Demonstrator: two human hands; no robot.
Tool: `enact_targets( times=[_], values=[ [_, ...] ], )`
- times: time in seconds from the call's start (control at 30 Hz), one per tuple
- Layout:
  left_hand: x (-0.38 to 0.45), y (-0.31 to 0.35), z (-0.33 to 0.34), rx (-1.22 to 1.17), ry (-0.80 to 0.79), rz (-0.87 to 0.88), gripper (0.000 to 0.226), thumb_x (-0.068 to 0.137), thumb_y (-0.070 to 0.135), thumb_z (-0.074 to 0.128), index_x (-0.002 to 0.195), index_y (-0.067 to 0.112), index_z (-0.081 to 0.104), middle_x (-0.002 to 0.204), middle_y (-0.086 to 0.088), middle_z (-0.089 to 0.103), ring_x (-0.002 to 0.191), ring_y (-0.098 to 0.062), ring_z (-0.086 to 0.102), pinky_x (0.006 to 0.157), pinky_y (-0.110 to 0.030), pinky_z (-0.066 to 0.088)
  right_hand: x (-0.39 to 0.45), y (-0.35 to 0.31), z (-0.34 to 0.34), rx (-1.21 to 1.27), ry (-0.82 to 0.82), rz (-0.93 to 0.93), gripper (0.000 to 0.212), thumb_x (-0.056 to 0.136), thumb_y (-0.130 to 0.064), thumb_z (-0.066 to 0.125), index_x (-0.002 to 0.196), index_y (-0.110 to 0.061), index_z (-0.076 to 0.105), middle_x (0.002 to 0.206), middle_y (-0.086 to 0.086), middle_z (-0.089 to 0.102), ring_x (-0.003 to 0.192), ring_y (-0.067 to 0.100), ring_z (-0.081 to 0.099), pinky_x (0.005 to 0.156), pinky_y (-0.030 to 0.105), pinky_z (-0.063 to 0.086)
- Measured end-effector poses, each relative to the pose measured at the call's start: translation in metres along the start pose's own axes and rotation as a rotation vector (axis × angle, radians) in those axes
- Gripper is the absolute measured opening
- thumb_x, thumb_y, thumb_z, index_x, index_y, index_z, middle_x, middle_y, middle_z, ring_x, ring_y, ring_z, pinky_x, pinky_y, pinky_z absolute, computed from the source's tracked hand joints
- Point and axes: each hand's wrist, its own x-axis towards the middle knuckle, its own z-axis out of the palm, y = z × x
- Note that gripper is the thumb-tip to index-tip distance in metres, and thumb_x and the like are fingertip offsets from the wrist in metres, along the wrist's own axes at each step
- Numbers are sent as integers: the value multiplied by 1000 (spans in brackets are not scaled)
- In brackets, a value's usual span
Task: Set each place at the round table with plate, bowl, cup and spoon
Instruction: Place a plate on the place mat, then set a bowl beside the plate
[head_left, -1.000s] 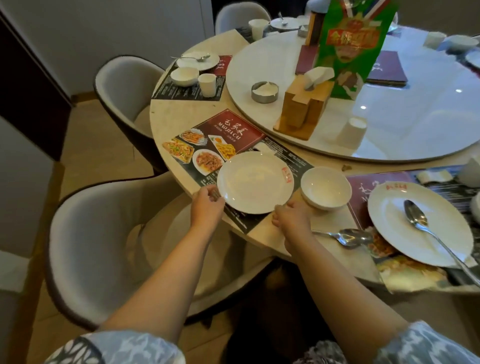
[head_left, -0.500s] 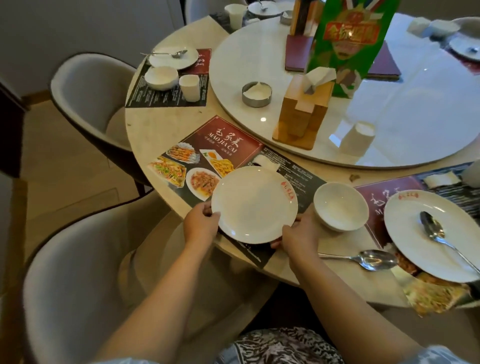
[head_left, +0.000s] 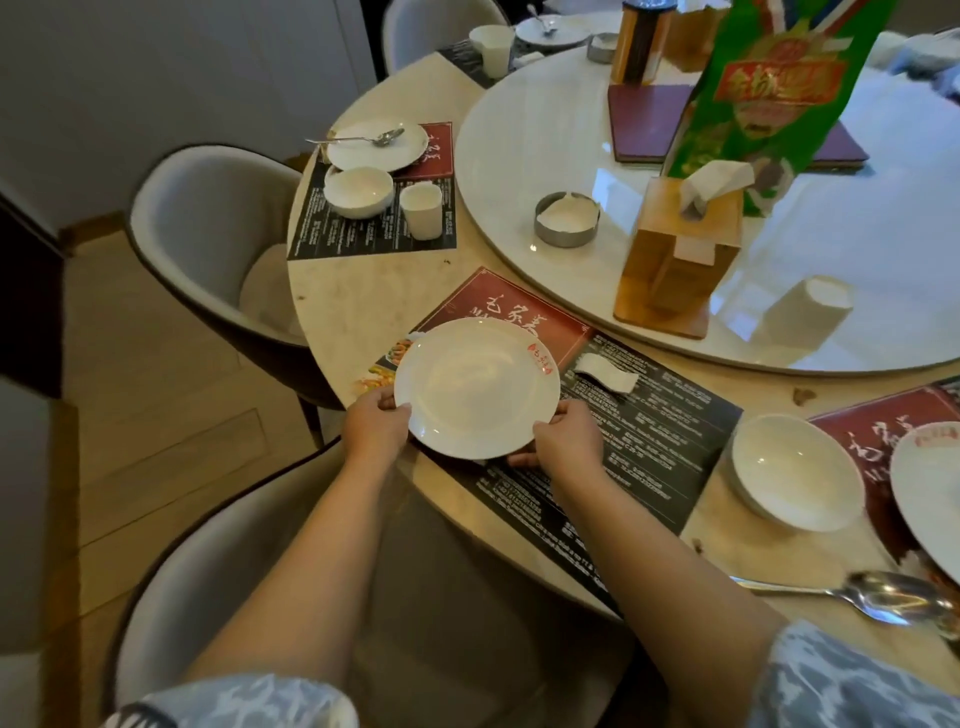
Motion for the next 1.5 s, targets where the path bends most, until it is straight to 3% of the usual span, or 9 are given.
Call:
enact_targets(
  times=[0.23,0.53,0.67,0.8,0.97,1.07,1.17,1.33,1.5],
  values=[
    [22,9,-2,41,-32,-10,34,91,13,61,125,15,61,123,-4,63,112,-24,57,100,-45,48,14,-9,18,-27,52,-11,35,95,-3,47,127,-17,44,122,9,56,54,16,71,54,25,59],
    [11,9,-2,99,-62,99,35,96,16,54,130,15,57,132,-5,59,121,-25,53,97,-38,45,12,-7,20,-10,79,-9,36,95,-11,53,130,-16,46,116,12,62,54,17,71,54,27,59],
    [-4,-1,-1,82,-5,167,37,94,17,57,130,18,55,140,-6,47,120,-23,53,91,-33,47,1,-5,7,63,34,-8,35,97,-15,52,132,-15,50,88,10,70,65,19,73,64,32,61],
    [-45,-6,13,99,42,293,36,91,14,59,127,21,57,143,-5,37,129,-24,44,98,-34,49,-14,6,-20,32,44,-126,25,95,-13,53,118,-19,61,87,2,68,77,15,72,75,36,61],
    [-100,4,61,47,-214,447,18,93,15,55,101,29,64,117,7,53,108,-8,53,83,-11,39,-34,20,-72,-125,219,-315,18,93,-17,56,102,-28,67,86,-9,66,77,6,63,69,26,56],
    [-125,15,96,53,-344,473,18,92,17,55,98,31,65,107,11,60,99,-1,56,86,-19,45,-33,28,-112,-189,319,-368,18,93,-20,56,101,-30,69,96,-13,65,83,2,60,68,22,50],
    [-147,26,131,58,-440,488,20,92,18,55,100,32,67,106,12,63,99,-1,58,86,-23,48,-25,36,-155,-262,410,-445,20,93,-18,55,102,-26,70,103,-6,61,101,12,57,85,34,52],
    [-180,40,182,17,-505,485,23,92,13,57,110,23,66,111,5,56,88,0,56,86,-24,49,-10,47,-215,-570,563,-481,25,87,-12,58,102,-26,72,115,1,56,117,21,40,96,28,32],
    [-194,43,214,6,-538,408,36,91,17,61,126,18,59,126,-2,57,98,-11,61,91,-34,53,2,58,-238,-512,532,-419,34,81,2,56,101,-22,70,130,4,45,127,21,35,101,32,36]
  ],
)
